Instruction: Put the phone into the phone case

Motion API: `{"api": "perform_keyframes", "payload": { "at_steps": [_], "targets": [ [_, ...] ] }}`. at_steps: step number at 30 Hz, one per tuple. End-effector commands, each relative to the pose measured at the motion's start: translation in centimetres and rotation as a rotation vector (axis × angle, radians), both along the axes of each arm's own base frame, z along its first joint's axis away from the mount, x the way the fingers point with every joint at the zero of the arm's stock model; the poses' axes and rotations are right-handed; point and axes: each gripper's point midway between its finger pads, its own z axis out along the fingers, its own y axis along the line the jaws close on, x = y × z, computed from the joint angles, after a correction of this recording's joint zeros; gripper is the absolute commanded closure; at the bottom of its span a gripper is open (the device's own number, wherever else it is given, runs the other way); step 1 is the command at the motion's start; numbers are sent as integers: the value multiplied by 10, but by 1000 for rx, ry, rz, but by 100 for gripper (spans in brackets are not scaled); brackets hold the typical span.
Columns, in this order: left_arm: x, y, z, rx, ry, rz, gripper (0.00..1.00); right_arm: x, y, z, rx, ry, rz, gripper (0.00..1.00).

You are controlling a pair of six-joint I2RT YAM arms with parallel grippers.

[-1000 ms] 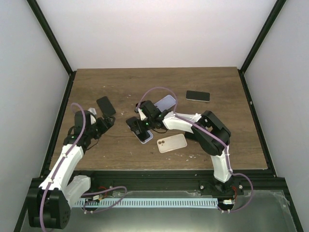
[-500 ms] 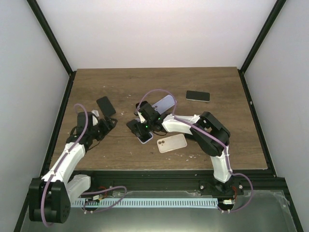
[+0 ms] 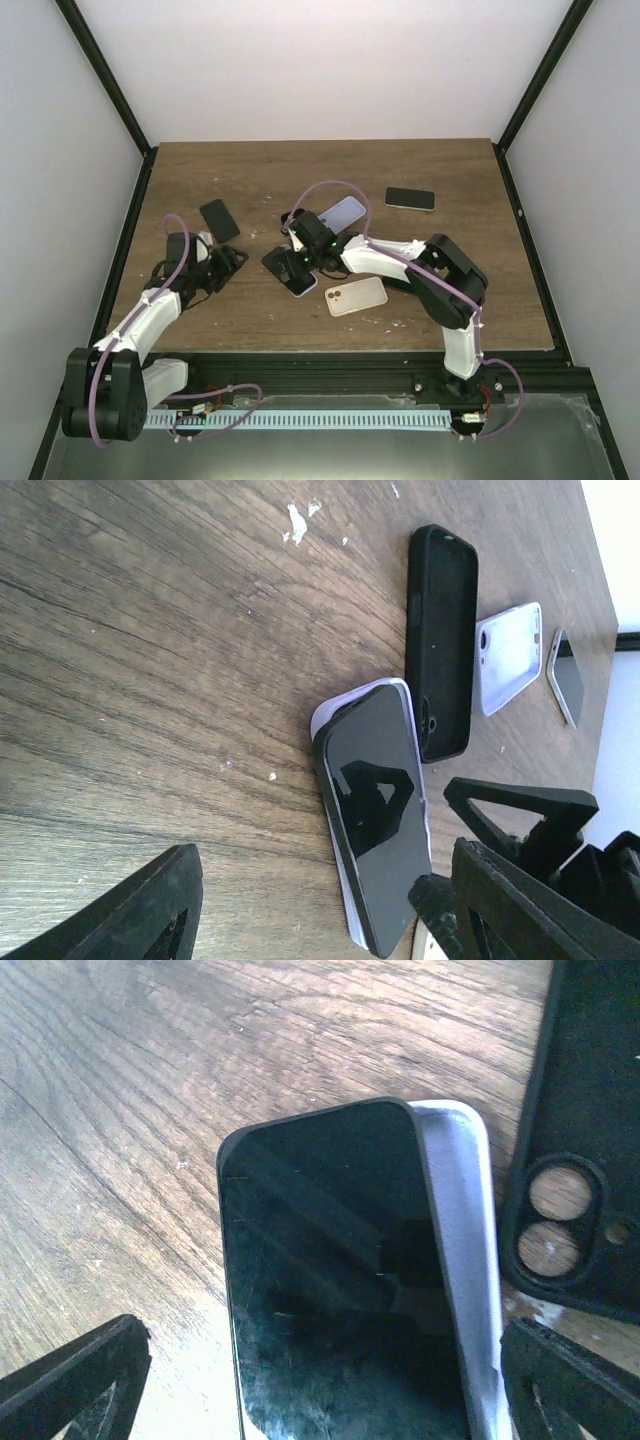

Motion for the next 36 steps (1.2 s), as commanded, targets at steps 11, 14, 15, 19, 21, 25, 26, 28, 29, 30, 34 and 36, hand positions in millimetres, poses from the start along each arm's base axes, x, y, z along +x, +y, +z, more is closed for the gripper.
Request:
{"api": "perform_keyframes", "payload": {
  "at_steps": [11, 14, 15, 19, 21, 25, 26, 28, 29, 30, 34, 36],
  "targets": [
    [6, -37, -25, -58, 56, -124, 40, 8, -32, -13, 67, 112, -27, 32],
    [8, -39, -28, -44, 65, -134, 42, 6, -33, -20, 63, 130, -26, 36],
    [9, -38, -30, -39, 65, -133, 43, 5, -32, -21, 68, 135, -24, 37],
    [11, -38, -35, -24, 70, -138, 48, -3, -27, -27, 97, 185, -6, 43],
    [13, -38, -35, -17, 71, -145, 50, -6, -27, -29, 103, 204, -6, 45],
    [16, -37, -34, 0, 67, -154, 51, -12, -26, -31, 126, 232, -5, 49],
    [16, -37, -34, 4, 66, -157, 51, -15, -24, -31, 136, 244, -1, 50],
    [16, -37, -35, 14, 65, -165, 52, -23, -19, -29, 155, 261, 12, 52],
    [16, -36, -35, 21, 66, -166, 53, -28, -16, -28, 162, 269, 16, 53],
    [16, -35, -36, 25, 69, -164, 54, -33, -12, -27, 170, 276, 20, 54],
    [12, -35, -42, 33, 95, -174, 57, -55, 3, -25, 210, 322, 33, 57],
    [10, -35, -47, 39, 113, -182, 57, -58, 4, -27, 213, 327, 16, 59]
  ]
}}
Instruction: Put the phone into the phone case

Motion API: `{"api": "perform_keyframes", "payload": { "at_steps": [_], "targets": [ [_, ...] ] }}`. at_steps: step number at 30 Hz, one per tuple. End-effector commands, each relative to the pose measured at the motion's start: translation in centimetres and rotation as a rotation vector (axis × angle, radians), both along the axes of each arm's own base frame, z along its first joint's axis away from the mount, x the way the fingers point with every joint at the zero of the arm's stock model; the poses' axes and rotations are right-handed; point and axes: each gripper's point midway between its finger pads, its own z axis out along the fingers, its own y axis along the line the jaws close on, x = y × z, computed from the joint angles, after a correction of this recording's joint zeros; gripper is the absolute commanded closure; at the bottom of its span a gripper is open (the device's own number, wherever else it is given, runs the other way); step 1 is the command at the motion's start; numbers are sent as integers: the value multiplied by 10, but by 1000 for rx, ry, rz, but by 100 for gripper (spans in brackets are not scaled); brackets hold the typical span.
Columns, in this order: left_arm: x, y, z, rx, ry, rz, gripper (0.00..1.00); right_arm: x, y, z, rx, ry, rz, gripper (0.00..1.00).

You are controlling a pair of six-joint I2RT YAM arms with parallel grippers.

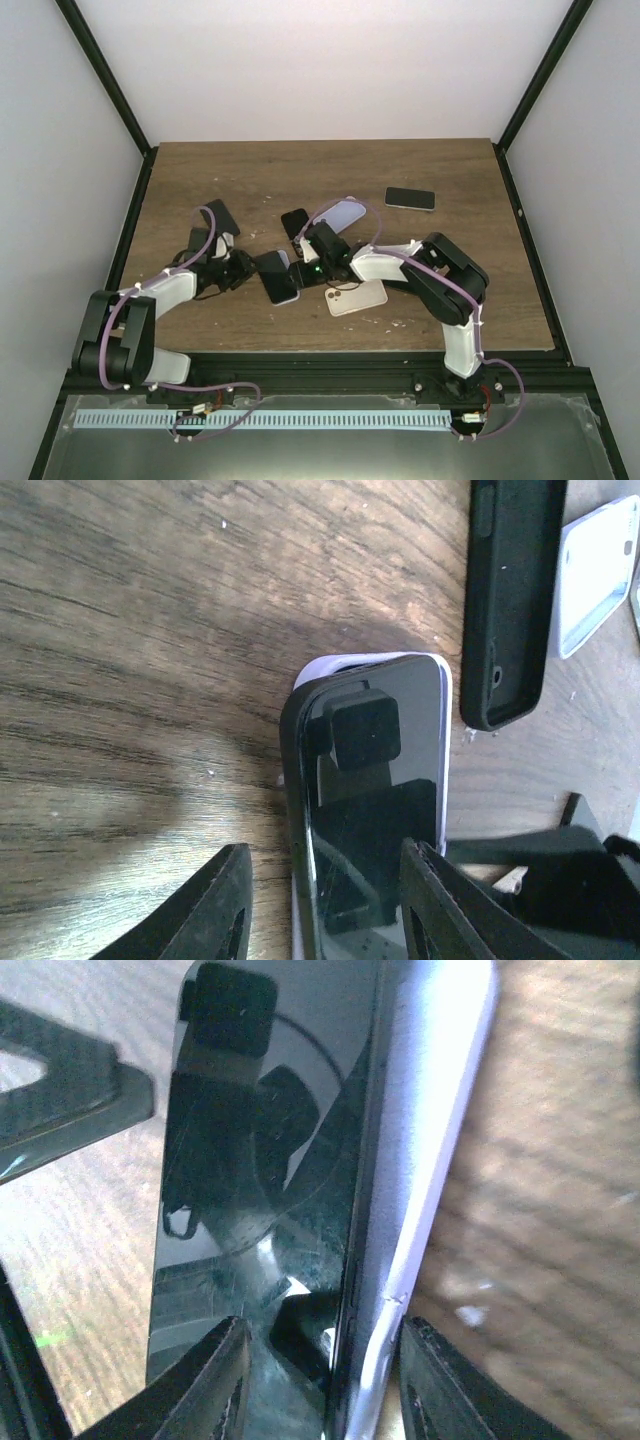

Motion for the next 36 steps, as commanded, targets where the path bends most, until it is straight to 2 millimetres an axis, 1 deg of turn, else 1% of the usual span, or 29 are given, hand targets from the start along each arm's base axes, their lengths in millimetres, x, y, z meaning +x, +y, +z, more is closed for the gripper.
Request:
{"api": "perform_keyframes", "payload": {
  "at_steps": [1, 4, 7, 10, 12, 14, 17, 19, 22, 25, 30, 36],
  "targets": [
    [0, 0, -6, 29, 11, -29, 57, -28, 12, 0, 41, 70, 12, 60],
    [1, -5, -10, 4, 19, -43, 55, -21, 9, -2, 17, 39, -16, 62],
    [6, -11, -11, -5, 12, -58, 57, -10, 8, 1, 3, -4, -45, 63],
    [13, -10, -12, 19, 3, -54, 63, 0, 9, 2, -6, -26, -74, 64],
    [18, -8, -12, 46, -6, -50, 64, 8, 6, -3, -23, -30, -94, 64],
    [24, -2, -15, 118, -22, -38, 64, 13, 6, -6, -21, -23, -99, 64],
    [27, -1, -16, 143, -37, -40, 68, 15, 10, -7, 7, -30, -84, 63],
    [28, 0, -16, 156, -42, -38, 72, 13, 13, -7, 28, -35, -66, 63],
    [31, -2, -15, 154, -61, -44, 77, 12, 16, -7, 51, -39, -50, 65],
    [32, -8, -19, 141, -47, -61, 82, 12, 19, -6, 68, -41, -43, 68],
    [32, -19, -21, 123, -46, -86, 80, 12, 18, -9, 58, -45, -44, 70],
    [32, -25, -21, 127, -42, -103, 83, 16, 18, -8, 59, -59, -47, 72]
  ]
}}
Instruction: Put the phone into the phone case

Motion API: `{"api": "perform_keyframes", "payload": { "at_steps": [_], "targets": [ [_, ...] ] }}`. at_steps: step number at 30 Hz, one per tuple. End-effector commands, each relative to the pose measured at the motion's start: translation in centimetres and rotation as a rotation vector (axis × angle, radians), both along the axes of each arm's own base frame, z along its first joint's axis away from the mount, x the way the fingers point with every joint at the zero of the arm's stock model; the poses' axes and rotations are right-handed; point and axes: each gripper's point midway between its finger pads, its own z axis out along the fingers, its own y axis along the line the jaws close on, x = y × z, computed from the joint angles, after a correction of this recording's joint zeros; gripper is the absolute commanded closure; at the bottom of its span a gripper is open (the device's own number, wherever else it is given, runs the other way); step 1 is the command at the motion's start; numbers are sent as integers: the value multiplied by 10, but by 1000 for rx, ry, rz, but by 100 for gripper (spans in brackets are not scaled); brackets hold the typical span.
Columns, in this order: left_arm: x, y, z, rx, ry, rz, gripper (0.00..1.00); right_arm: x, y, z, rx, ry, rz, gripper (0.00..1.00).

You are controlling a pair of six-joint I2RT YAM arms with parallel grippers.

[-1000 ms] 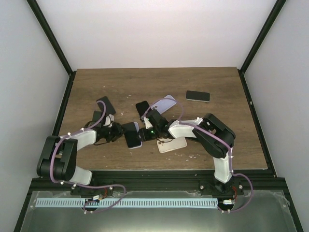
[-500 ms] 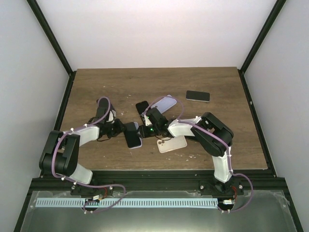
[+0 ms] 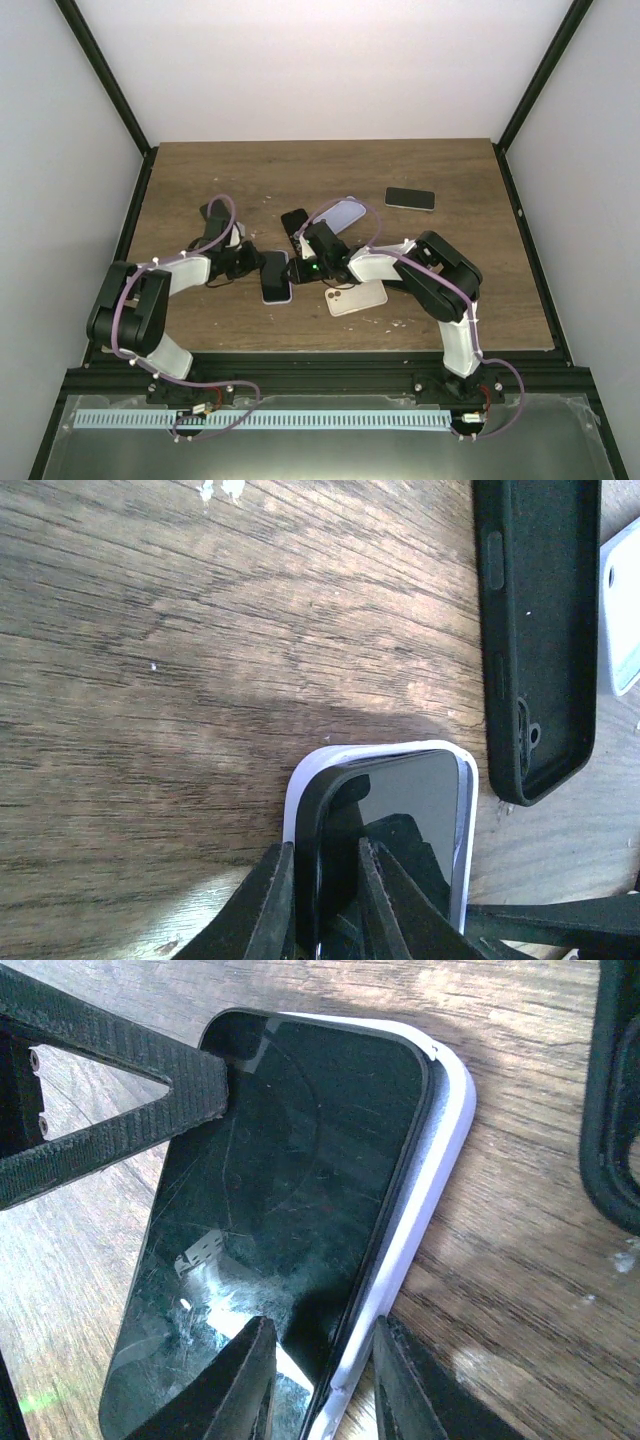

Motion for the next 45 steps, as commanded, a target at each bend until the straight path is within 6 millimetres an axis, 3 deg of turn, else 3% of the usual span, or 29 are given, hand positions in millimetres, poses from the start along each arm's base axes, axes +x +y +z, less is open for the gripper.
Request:
{"api": "perform_keyframes", "payload": {
  "at_steps": [1, 7, 10, 13, 18, 26, 29, 34, 38, 45],
  "targets": [
    [-1, -14, -1, -3, -4, -44, 82, 2, 5, -5, 10, -21, 15, 72],
    [-10, -24, -5, -21, 29, -79, 81, 3, 9, -1, 41, -29, 23, 73],
    [-19, -22, -11, -23, 59, -66, 74, 6, 4, 2, 49, -36, 8, 73],
    [-25, -28, -6, -57, 52, -76, 65, 7, -6, 4, 50, -36, -11, 73],
    [-31, -28, 3, -63, 48, -79, 63, 6, -17, 3, 47, -26, -22, 73],
    [-30, -10, 0, 70, 45, -71, 68, -2, -14, 0, 81, 46, -29, 71],
    [-33, -13, -2, 48, 37, -94, 68, -2, -14, -1, 93, 69, -55, 70],
    [-36, -20, -6, 13, 44, -119, 79, -1, -9, -4, 135, 135, -104, 69],
    [-38, -25, -7, -28, 42, -122, 90, 1, 0, 7, 198, 154, -101, 68],
    [-45, -30, -19, -60, 83, -137, 91, 2, 11, 26, 301, 152, -78, 67]
  ]
}}
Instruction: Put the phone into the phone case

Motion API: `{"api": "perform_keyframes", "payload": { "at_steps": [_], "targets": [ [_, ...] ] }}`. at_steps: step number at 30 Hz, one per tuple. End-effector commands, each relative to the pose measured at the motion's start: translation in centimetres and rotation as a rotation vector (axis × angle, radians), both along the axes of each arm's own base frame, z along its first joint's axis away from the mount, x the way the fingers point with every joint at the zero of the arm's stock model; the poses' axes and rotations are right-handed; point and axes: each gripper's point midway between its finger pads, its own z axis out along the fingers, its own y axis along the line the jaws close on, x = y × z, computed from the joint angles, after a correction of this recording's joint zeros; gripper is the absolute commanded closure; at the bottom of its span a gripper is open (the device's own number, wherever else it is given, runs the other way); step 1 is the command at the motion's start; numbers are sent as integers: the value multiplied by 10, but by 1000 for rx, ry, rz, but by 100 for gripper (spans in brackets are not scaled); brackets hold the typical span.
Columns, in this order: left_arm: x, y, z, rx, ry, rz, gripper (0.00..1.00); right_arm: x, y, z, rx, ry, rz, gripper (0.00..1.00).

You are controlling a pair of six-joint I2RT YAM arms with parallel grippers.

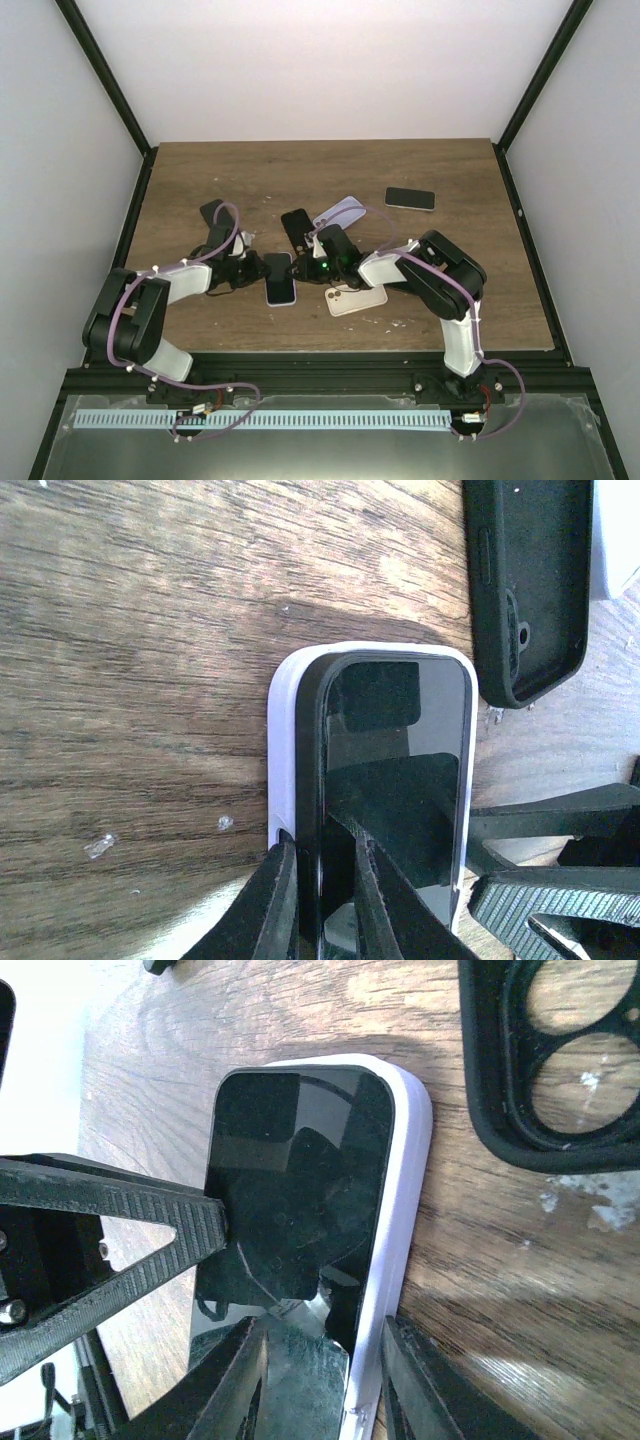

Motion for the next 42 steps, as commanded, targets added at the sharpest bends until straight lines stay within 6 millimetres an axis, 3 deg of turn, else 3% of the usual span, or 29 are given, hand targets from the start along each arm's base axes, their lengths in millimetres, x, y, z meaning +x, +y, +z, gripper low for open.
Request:
{"api": "perform_keyframes", "payload": {
  "at_steps": [1, 17, 21, 32, 39, 42],
  "targets": [
    [-16, -10, -18, -15, 62, -50, 91, -1, 22, 24, 153, -21, 45, 67],
    [-37, 0, -19, -14, 108, -17, 85, -13, 22, 71, 344, -79, 73, 67],
    [-42, 2, -22, -6, 120, -20, 83, -15, 20, 71, 345, -68, 70, 67],
    [-40, 10, -10, 10, 93, -7, 68, -16, -11, 17, 6, -12, 1, 63],
    [-43, 6, -8, -29, 75, -37, 66, -26, -5, 0, -64, 14, 5, 62],
    [-47, 6, -15, -37, 97, -39, 70, -25, 2, -4, -59, 27, 11, 61]
  ]
}}
